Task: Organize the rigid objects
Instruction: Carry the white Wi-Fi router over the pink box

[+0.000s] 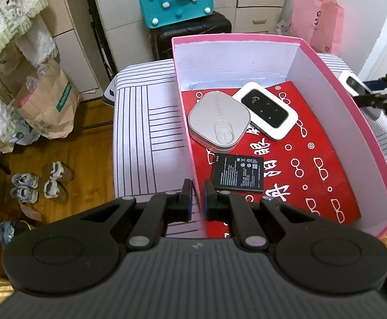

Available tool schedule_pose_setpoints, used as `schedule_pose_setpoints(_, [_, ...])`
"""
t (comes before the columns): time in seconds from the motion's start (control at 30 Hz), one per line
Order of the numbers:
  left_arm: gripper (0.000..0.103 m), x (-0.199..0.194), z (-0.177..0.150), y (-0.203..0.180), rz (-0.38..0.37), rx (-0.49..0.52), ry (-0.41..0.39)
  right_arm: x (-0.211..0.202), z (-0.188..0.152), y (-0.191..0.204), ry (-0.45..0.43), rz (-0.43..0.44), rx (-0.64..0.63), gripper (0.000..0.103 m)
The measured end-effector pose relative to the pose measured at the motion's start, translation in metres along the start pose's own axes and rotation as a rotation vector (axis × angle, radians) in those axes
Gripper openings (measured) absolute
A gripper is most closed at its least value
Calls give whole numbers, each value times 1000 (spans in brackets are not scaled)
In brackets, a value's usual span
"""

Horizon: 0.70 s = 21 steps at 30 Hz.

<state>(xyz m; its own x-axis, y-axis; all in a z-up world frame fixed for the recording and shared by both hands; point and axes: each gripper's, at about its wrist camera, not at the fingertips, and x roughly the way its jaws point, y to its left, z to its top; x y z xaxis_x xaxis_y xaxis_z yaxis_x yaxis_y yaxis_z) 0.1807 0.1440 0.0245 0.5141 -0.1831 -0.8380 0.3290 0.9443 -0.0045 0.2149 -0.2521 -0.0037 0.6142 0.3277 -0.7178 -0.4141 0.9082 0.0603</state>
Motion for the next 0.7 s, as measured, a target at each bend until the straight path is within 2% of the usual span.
schedule_pose_setpoints(0.2, [8,0,1,2,-24,31,8,-32,22,45,-80,137,-43,65])
schedule_pose_setpoints(0.33, [9,2,4,3,-34,55,16,-29,35,85,-53,218,-147,64])
schedule_pose_setpoints(0.53, [10,1,1,3,-49,96,15,11,43,151,80,183,-358,64])
schedule_pose_setpoints(0.7, [11,1,2,6,-74,108,11,35,42,176,181,102,-475,64])
